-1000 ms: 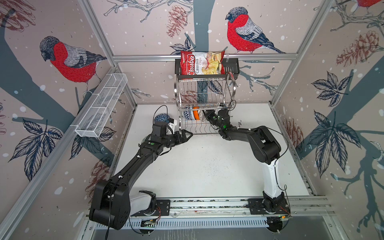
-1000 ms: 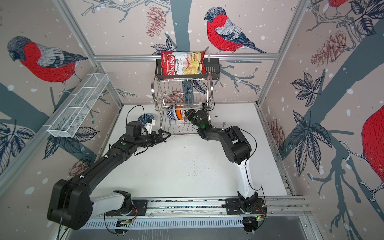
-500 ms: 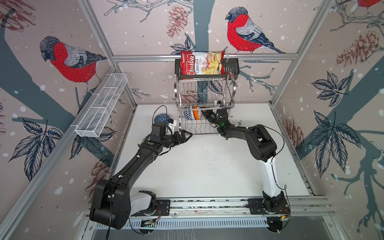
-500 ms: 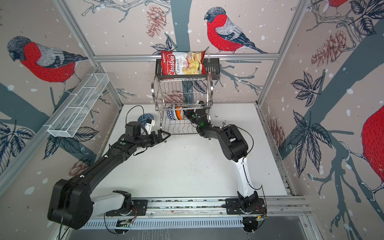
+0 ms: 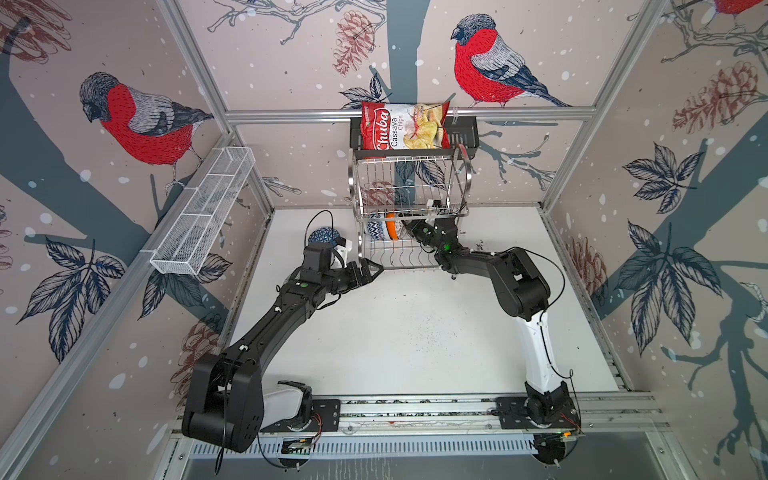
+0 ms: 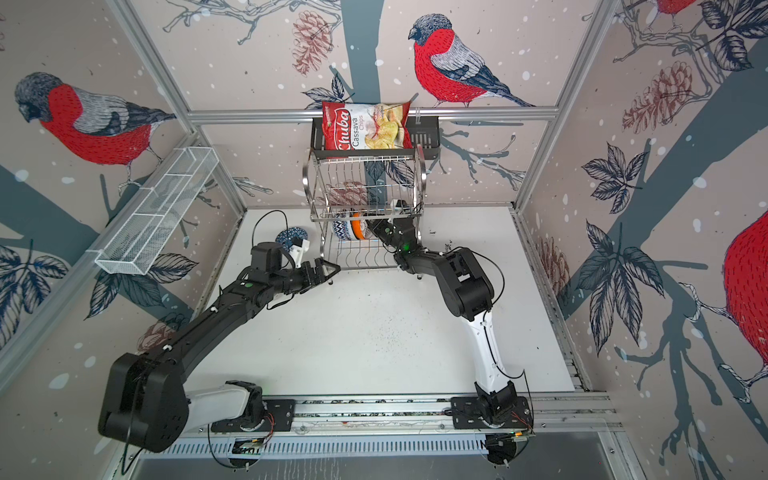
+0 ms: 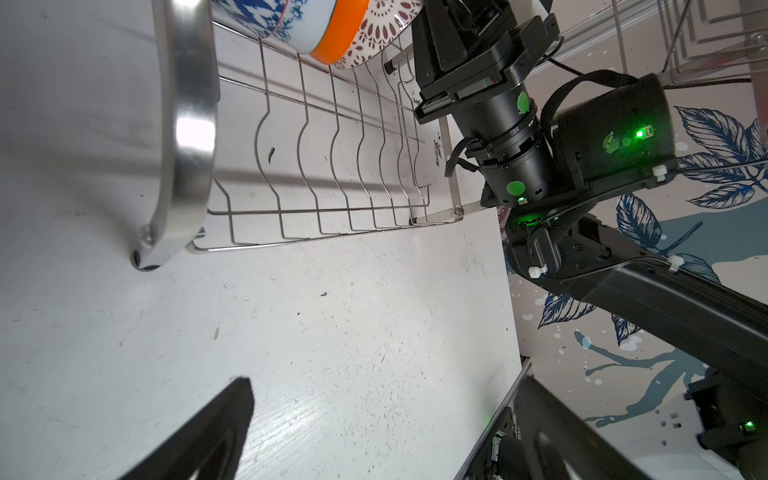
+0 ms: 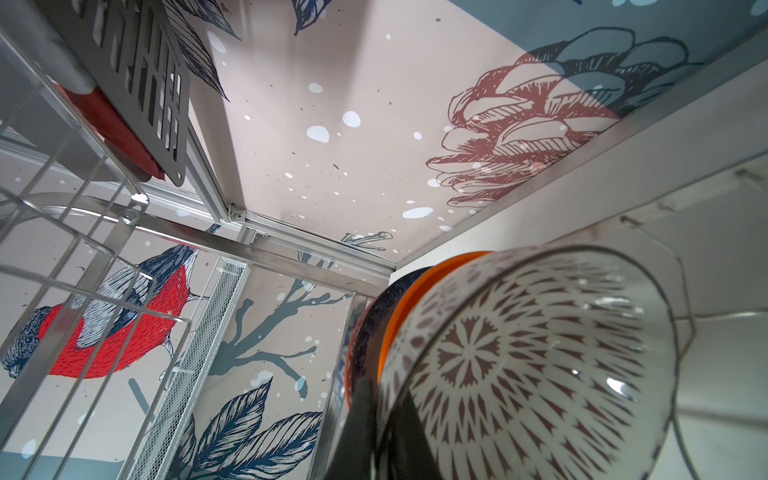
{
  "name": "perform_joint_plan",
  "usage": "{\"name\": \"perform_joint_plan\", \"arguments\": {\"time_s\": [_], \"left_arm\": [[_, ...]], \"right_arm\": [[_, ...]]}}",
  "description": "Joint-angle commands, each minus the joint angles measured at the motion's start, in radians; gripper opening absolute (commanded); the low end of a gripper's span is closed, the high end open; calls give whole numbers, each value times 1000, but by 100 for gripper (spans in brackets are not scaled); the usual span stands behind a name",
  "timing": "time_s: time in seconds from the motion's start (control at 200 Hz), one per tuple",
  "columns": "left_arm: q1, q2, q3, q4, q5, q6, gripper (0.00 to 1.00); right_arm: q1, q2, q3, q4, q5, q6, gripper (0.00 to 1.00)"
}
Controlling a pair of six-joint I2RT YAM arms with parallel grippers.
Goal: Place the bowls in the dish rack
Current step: 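Push the red-patterned bowl into the rack against the orange bowl with the right gripper, then press the red-patterned bowl onto the stack and open the right gripper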
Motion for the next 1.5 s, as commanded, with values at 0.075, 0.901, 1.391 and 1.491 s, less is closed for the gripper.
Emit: {"name": "perform_joint_plan", "arguments": {"time_s": [0.075,0.901,1.391,1.491], "left_arm": [[4,11,17,1,16,22,98],[20,-9,11,-9,15,29,98],[44,-39,2,-25,13,34,98],[43,-43,0,-26,13,35,98]], "right_arm": [[-5,13,16,24,-50,-25,1],[-33,24,5,-3,-79,-46,11],[-33,43,50,-1,-91,-27,17],[-33,38,43,-4,-93,-28,18]]}}
